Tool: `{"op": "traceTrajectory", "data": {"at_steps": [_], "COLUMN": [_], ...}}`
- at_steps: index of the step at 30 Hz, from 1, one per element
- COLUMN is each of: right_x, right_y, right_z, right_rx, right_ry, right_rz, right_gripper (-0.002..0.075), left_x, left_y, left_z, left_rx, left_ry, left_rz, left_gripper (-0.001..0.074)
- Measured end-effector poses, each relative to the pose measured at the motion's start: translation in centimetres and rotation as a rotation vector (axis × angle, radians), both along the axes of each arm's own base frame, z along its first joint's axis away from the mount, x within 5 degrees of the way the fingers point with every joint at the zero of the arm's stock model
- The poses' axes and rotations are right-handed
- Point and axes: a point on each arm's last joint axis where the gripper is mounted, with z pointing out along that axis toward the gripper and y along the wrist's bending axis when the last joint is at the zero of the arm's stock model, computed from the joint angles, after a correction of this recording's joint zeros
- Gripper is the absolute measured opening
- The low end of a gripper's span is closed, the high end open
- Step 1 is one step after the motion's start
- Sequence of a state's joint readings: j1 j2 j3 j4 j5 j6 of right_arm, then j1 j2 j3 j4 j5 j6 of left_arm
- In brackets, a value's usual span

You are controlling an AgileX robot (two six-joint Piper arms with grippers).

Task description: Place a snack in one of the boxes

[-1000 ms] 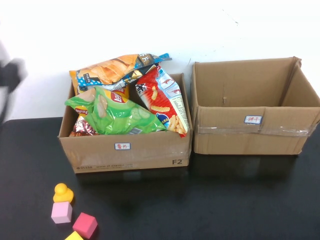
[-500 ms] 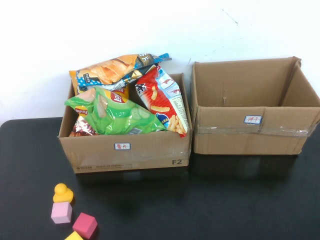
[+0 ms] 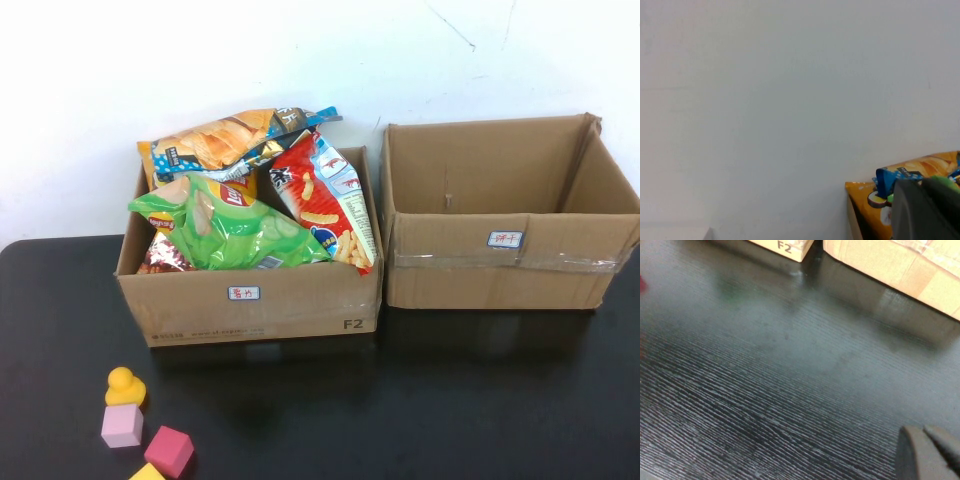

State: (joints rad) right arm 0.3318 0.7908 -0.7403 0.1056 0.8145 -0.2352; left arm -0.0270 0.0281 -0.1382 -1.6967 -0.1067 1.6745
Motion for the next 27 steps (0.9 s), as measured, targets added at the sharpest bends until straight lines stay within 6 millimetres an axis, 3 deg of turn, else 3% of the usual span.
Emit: {"op": "traceTrajectory", "data": {"at_steps": [5,9,13,27], "right_x": [0.0,0.0,0.0,0.0], "right_y": [0.0,0.0,0.0,0.0], "right_z": [0.0,0.0,0.0,0.0], "right_rx": [0.002,0.004,0.006,0.006], "right_ry": [0.001,0.002,0.002,0.002], "right_rz": [0.000,0.000,0.000,0.000], "right_gripper": [-0.0001,-0.0001,-0.0001,-0.0001], "left_x": [0.3,0.6,0.4,0.3], "left_y": [-0.7,-1.0,-0.9,-1.0], "left_z": [-2.5,-6.2,-8.1,-8.3], "left_rx": [0.007,-0.064,-0.087,-0.062], "left_ry": [0.044,0.248,0.437,0.473], "left_rz": [-0.075,-0.108,-0.099,-0.111], "left_gripper": [-0.0001,-0.0001,-0.0001,-0.0001]}}
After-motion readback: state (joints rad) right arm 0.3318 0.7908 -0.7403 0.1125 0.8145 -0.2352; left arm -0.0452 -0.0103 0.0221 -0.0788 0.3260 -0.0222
